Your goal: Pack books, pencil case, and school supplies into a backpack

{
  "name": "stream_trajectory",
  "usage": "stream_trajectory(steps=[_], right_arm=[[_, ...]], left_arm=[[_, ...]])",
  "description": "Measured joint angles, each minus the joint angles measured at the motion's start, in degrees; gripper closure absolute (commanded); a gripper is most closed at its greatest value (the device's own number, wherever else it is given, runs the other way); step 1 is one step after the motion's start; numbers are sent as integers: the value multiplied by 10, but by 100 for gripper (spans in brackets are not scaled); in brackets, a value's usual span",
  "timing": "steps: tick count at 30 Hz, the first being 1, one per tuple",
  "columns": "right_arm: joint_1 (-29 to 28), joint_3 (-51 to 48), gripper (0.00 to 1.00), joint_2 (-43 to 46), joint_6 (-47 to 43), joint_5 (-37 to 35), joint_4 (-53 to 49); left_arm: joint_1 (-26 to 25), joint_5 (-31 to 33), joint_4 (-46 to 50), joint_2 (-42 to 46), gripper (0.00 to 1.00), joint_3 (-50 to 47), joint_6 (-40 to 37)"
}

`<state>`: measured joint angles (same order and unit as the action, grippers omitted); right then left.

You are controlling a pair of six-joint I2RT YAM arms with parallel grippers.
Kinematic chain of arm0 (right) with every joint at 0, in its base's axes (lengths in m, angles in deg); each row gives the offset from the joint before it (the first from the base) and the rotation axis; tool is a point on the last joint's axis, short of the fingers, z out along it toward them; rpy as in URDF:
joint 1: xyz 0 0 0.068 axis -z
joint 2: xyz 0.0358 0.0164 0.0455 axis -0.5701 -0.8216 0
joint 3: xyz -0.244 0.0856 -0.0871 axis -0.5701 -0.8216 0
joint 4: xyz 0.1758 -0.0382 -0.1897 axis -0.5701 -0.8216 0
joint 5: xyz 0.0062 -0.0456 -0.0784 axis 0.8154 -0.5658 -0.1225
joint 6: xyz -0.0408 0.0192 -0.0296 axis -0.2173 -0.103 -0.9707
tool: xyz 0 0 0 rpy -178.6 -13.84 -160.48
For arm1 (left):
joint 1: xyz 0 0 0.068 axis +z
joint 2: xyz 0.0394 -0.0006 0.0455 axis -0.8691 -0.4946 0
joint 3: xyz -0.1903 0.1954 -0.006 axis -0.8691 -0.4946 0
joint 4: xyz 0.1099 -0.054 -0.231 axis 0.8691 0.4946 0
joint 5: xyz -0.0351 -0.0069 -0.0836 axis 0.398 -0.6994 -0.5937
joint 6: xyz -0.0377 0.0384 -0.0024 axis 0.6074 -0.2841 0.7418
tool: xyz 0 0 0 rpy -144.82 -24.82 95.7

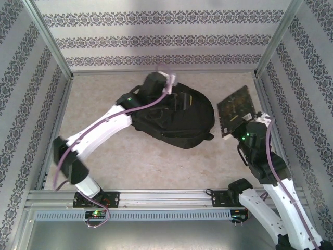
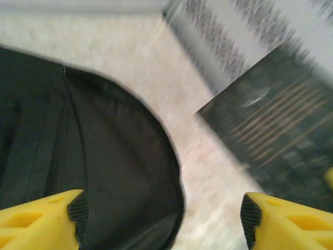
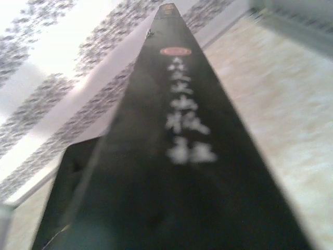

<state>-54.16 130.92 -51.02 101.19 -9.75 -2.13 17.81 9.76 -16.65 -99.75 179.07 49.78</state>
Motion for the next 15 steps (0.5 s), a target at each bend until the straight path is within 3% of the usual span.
stream_trajectory(steps=[9,15], right_arm=[[44,44,100,1,-73,-86,-75],[68,50,100,-10,-96,-71,-73]], left_arm=[[-84,-3,225,-272,19,292,-166],[-103,9,299,-351,24,390,-216]])
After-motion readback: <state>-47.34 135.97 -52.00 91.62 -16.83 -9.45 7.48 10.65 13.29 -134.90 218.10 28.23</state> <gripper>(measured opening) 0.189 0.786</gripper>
